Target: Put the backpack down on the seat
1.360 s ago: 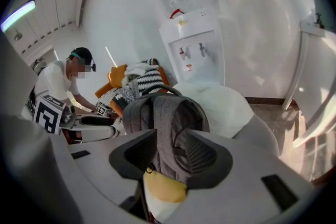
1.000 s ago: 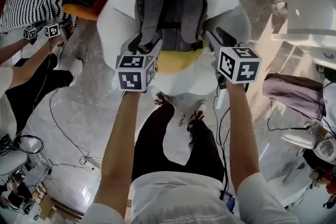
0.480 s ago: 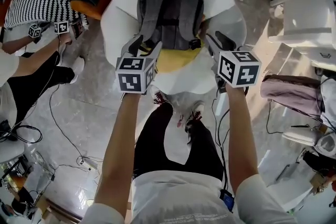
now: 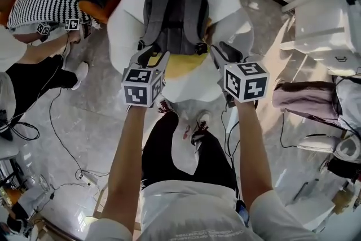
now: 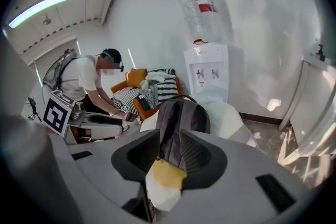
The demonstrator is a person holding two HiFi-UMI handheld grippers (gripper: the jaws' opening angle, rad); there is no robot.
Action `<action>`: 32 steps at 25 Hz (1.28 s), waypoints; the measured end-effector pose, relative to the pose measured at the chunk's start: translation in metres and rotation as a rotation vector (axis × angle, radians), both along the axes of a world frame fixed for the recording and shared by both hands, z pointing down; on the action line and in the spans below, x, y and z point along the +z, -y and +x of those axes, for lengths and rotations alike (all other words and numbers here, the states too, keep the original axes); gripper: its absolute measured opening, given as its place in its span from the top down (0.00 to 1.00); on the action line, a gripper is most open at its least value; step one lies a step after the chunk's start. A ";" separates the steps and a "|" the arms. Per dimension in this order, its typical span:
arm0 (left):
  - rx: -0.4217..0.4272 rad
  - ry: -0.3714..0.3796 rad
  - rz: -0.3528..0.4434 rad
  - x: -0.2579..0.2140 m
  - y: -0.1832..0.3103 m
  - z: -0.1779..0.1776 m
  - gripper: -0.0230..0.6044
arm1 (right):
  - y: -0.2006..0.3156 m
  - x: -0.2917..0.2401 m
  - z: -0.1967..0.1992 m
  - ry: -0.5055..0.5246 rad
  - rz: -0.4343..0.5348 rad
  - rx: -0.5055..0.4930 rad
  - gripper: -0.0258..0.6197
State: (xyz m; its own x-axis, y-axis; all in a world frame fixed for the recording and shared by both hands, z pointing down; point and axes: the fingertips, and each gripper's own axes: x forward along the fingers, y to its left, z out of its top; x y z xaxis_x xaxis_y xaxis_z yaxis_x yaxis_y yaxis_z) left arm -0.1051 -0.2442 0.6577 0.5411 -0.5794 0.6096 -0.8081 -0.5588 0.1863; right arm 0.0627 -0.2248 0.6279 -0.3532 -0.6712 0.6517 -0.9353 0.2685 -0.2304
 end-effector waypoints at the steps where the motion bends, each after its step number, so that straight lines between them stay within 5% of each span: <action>1: 0.000 -0.007 0.008 -0.006 -0.005 0.003 0.66 | -0.005 -0.005 0.000 -0.001 0.004 -0.008 0.77; 32: -0.015 -0.049 0.155 -0.148 -0.127 0.044 0.84 | -0.113 -0.150 0.048 0.028 0.146 -0.043 0.86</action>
State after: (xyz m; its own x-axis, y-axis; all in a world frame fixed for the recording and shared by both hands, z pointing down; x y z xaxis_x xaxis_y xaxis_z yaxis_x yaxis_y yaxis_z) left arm -0.0612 -0.1174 0.5094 0.5587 -0.6726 0.4853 -0.8087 -0.5717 0.1387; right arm 0.1109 -0.1115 0.4776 -0.4006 -0.7420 0.5375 -0.9159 0.3412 -0.2116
